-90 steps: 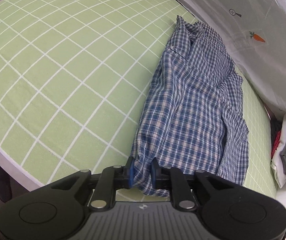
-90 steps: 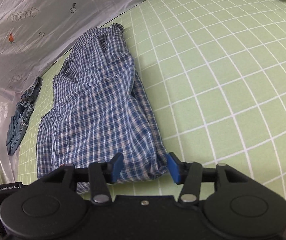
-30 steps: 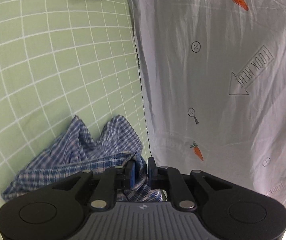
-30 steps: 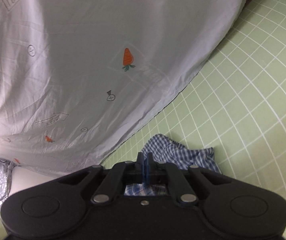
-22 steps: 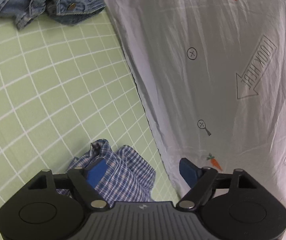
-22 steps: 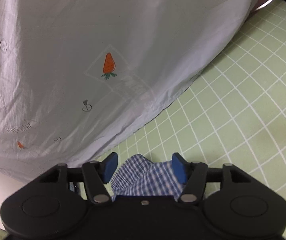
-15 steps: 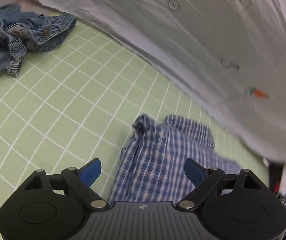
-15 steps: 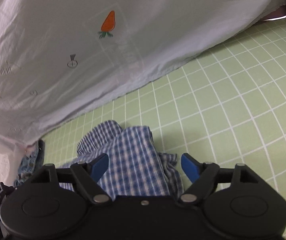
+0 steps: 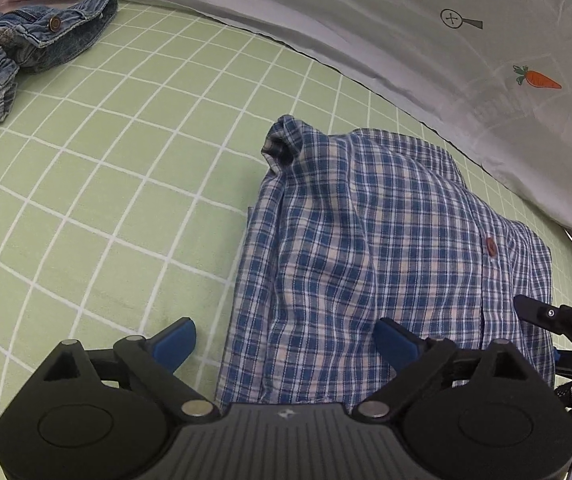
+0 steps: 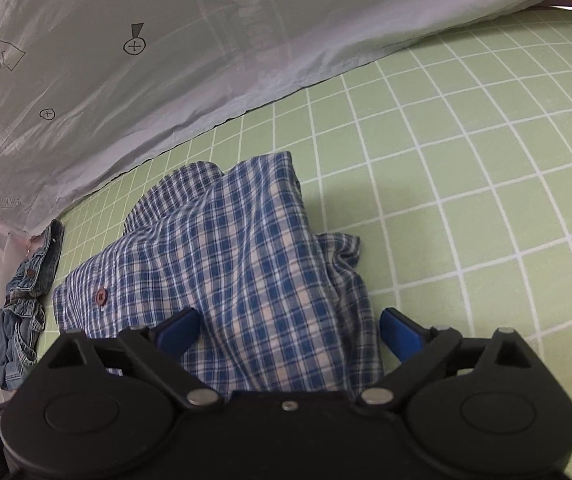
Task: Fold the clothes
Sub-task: 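Slide both grippers under the folded shirt bundle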
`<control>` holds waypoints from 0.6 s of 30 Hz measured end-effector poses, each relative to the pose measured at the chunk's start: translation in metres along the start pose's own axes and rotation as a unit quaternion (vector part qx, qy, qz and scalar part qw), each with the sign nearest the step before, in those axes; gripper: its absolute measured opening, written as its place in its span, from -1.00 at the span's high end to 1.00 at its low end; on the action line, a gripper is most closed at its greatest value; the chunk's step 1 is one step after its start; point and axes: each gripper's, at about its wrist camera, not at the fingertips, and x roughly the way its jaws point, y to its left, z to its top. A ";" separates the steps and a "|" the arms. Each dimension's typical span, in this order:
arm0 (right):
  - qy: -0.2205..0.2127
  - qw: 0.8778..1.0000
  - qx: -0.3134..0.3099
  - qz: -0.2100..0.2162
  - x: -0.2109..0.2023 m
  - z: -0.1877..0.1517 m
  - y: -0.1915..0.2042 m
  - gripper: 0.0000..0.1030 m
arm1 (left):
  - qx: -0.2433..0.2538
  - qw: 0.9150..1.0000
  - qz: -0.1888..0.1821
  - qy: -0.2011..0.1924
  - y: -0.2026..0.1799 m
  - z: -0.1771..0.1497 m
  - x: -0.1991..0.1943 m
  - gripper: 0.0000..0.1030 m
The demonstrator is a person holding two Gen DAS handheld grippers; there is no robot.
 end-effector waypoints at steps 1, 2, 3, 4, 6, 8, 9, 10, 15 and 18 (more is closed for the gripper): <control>-0.001 1.000 0.000 0.002 0.002 0.001 0.001 -0.96 | 0.000 1.000 0.000 -0.001 -0.001 0.001 0.001 -0.91; -0.002 1.000 -0.004 0.001 0.004 0.002 0.003 -0.98 | 0.001 1.000 0.000 -0.003 -0.002 0.001 0.002 -0.92; -0.002 1.000 -0.008 -0.001 0.006 0.004 0.005 -0.98 | 0.003 1.000 0.001 -0.004 -0.003 0.002 0.002 -0.92; -0.002 1.000 -0.010 -0.001 0.008 0.005 0.008 -0.99 | 0.001 1.000 -0.002 -0.004 -0.005 0.003 0.003 -0.92; -0.002 1.000 -0.014 0.000 0.011 0.007 0.013 -0.99 | -0.006 1.000 -0.013 -0.007 -0.006 0.003 0.004 -0.92; -0.004 1.000 -0.009 0.003 0.015 0.008 0.018 -1.00 | -0.017 0.999 -0.028 -0.012 -0.009 0.002 0.006 -0.92; -0.005 1.000 -0.011 0.003 0.017 0.007 0.022 -1.00 | -0.022 0.999 -0.036 -0.014 -0.010 0.002 0.007 -0.92; -0.006 1.000 -0.016 0.002 0.019 0.006 0.025 -1.00 | -0.027 0.998 -0.048 -0.015 -0.011 0.002 0.008 -0.90; 0.001 0.999 -0.038 0.029 0.026 0.002 0.040 -0.97 | -0.049 0.994 -0.101 -0.013 -0.018 -0.002 0.013 -0.80; 0.025 0.995 -0.020 0.089 0.029 -0.004 0.041 -0.52 | -0.068 0.989 -0.130 -0.003 -0.016 -0.004 0.017 -0.06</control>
